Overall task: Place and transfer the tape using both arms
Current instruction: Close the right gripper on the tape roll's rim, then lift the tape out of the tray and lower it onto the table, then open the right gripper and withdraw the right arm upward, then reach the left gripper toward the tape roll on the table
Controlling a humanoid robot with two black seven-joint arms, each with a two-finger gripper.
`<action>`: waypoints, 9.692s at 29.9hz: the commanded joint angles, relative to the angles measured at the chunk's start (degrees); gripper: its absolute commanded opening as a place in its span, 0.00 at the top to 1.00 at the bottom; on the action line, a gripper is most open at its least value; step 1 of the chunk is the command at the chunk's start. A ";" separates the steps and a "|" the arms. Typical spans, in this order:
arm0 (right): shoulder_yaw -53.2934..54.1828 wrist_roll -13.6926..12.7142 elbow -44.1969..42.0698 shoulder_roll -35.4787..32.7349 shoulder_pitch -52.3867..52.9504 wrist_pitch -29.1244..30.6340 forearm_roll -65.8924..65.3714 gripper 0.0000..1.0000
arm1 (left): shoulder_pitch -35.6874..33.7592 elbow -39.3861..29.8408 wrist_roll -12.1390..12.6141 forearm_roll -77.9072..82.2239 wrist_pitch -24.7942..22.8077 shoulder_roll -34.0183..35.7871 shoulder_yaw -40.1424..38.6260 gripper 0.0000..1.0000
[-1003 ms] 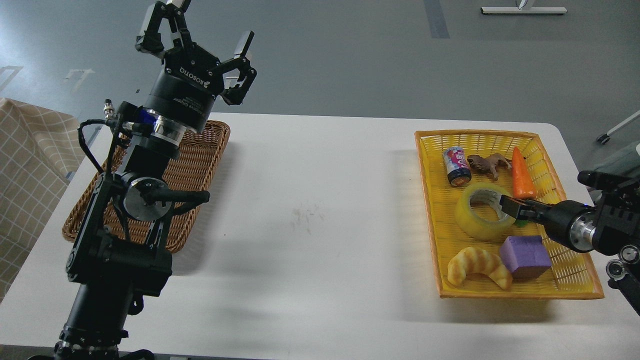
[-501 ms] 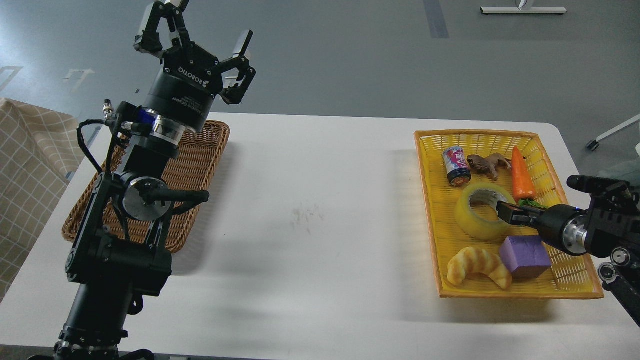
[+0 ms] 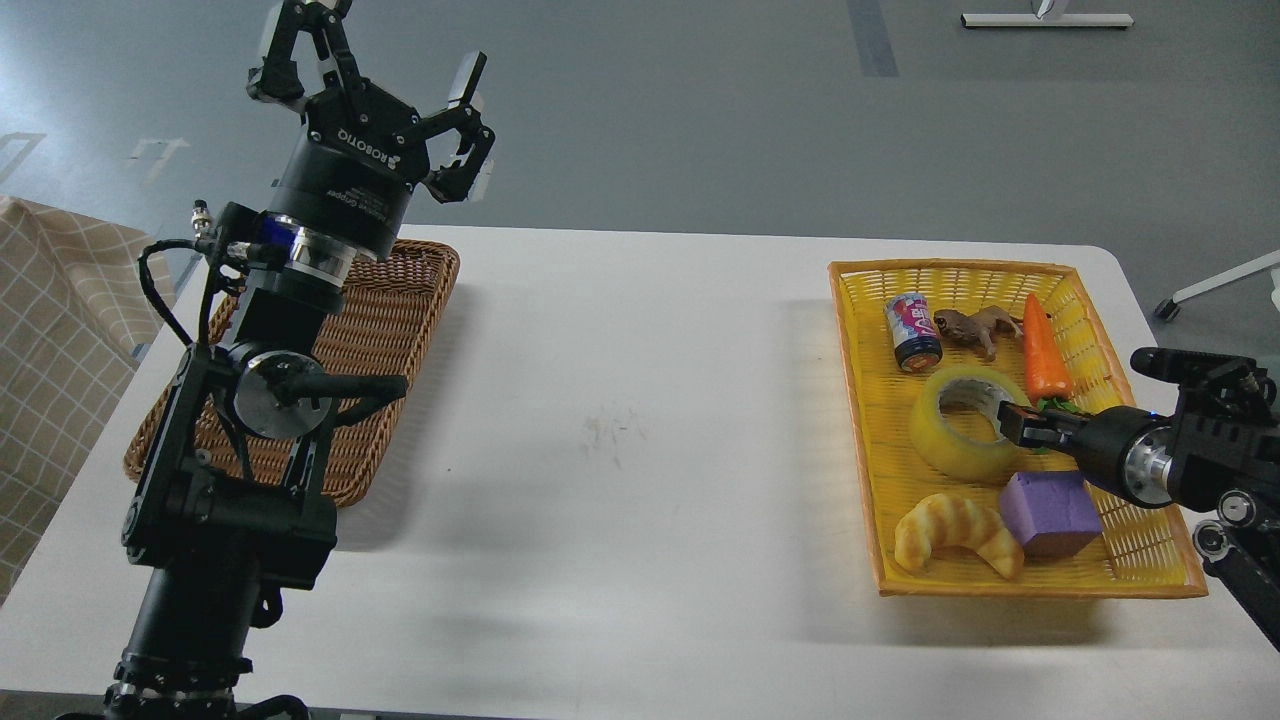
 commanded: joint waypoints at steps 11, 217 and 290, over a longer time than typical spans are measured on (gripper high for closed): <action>0.09 -1.41 -0.30 0.33 -0.06 0.00 0.31 0.84 | 0.00 -0.08 0.00 -0.01 -0.46 0.00 0.00 0.02; 26.28 1.23 22.46 29.07 14.97 -7.96 66.84 0.00 | 0.88 -0.70 -2.90 34.25 -1.34 10.63 13.79 0.02; 33.93 1.40 23.86 27.66 12.78 -2.25 72.20 0.00 | -11.96 20.57 -5.45 87.29 13.43 16.44 54.93 0.02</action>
